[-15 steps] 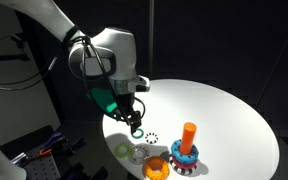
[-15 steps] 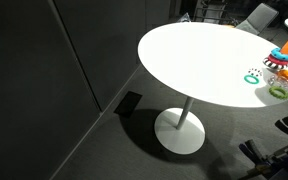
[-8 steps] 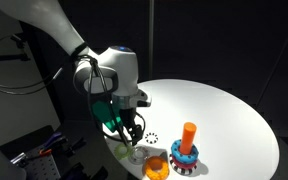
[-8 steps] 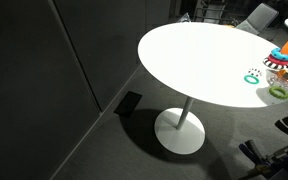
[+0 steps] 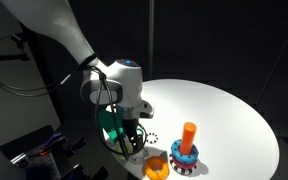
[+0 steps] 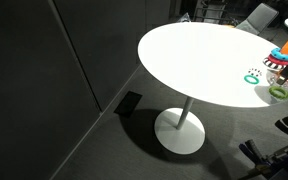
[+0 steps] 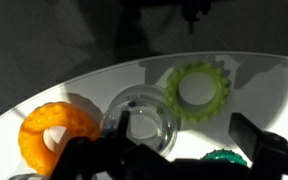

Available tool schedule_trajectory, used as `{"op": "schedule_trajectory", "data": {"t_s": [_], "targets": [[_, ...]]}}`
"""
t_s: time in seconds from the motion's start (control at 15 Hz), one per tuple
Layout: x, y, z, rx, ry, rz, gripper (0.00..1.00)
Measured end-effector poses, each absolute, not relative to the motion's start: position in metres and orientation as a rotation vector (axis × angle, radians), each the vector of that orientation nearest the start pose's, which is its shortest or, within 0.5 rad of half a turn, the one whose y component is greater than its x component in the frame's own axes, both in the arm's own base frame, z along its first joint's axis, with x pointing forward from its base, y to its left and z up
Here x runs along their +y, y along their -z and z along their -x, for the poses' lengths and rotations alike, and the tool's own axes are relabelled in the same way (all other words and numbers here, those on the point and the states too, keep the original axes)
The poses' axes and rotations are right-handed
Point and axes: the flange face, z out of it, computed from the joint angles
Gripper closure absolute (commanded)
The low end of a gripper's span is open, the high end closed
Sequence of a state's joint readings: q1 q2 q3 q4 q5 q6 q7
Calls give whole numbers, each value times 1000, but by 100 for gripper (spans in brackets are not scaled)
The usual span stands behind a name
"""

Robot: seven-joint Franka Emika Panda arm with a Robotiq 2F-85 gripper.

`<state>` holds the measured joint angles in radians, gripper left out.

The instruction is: Pick up the clear ring and put it on the ring holder

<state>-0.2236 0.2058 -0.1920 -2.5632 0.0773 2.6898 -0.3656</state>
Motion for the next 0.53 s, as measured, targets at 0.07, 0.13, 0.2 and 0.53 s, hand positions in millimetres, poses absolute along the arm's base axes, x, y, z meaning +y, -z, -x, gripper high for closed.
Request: {"op": "schedule_trajectory", "data": {"t_s": [0.07, 0.13, 0.2, 0.53], "targets": [[-186, -184, -403, 190, -114, 3110, 0], [-188, -181, -405, 195, -115, 3108, 0], [-191, -179, -407, 198, -116, 3105, 0], [-198, -170, -417, 203, -107, 3086, 0]]}}
